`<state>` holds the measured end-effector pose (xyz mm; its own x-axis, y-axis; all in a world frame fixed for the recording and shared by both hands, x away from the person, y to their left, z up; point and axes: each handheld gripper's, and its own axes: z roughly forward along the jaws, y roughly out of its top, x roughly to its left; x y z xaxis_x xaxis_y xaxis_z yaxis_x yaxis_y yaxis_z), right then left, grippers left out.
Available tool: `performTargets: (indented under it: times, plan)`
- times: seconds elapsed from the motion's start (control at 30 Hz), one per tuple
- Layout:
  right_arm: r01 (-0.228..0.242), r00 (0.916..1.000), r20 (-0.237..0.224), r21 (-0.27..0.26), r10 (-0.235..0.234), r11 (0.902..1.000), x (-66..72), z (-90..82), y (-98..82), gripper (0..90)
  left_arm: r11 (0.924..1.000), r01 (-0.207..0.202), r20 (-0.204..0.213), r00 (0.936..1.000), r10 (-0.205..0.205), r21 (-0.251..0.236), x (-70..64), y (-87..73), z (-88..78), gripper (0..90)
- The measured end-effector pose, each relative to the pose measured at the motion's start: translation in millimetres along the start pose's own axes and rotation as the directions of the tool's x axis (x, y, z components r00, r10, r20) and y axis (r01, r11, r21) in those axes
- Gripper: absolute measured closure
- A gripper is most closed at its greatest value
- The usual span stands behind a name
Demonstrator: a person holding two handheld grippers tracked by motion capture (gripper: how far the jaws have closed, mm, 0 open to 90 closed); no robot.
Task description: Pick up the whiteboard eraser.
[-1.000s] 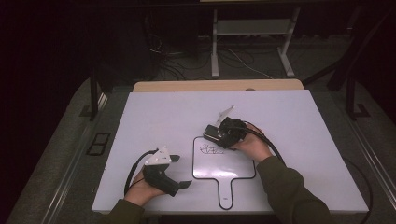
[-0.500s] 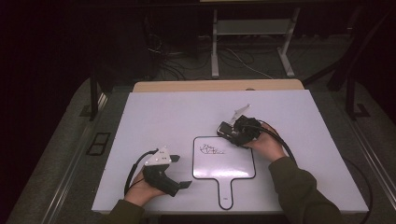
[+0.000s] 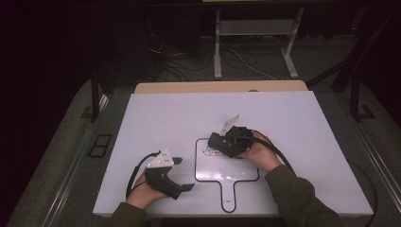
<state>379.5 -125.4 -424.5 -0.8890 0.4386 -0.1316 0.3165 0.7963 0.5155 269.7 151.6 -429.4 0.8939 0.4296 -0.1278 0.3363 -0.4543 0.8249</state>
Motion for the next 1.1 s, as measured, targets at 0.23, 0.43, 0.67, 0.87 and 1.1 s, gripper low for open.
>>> performTargets:
  times: [0.23, 0.43, 0.67, 0.87, 1.1]
  plan:
    - [0.043, 0.9987, -0.027, -0.009, -0.043, 0.9990, 18.9, -0.9, 3.7, 38.5, 1.0000, 0.002, 0.001, 1.0000, -0.002, 0.000, -1.2, 0.5, 0.4, 0.0]
    - [0.077, 0.9958, -0.050, -0.007, -0.077, 0.9970, 30.7, -2.2, 6.1, 38.5, 1.0000, -0.001, -0.001, 1.0000, 0.001, 0.000, -0.8, 0.4, -0.2, 0.0]
    - [-0.017, 0.9996, -0.023, 0.002, 0.017, 0.9999, 2.9, -1.8, -2.2, 38.5, 1.0000, 0.001, -0.002, 1.0000, -0.001, 0.002, -0.5, 0.0, -0.7, 0.0]
    - [-0.091, 0.9948, -0.044, -0.001, 0.091, 0.9958, -16.9, -2.1, -11.8, 38.5, 1.0000, -0.003, -0.001, 1.0000, 0.003, 0.002, -0.4, 0.2, -0.3, 0.0]
    - [0.003, 0.9966, -0.082, 0.000, -0.003, 1.0000, 9.4, -1.8, -2.1, 38.5, 1.0000, -0.001, -0.001, 1.0000, 0.001, 0.001, -1.1, 0.4, 0.3, 0.0]
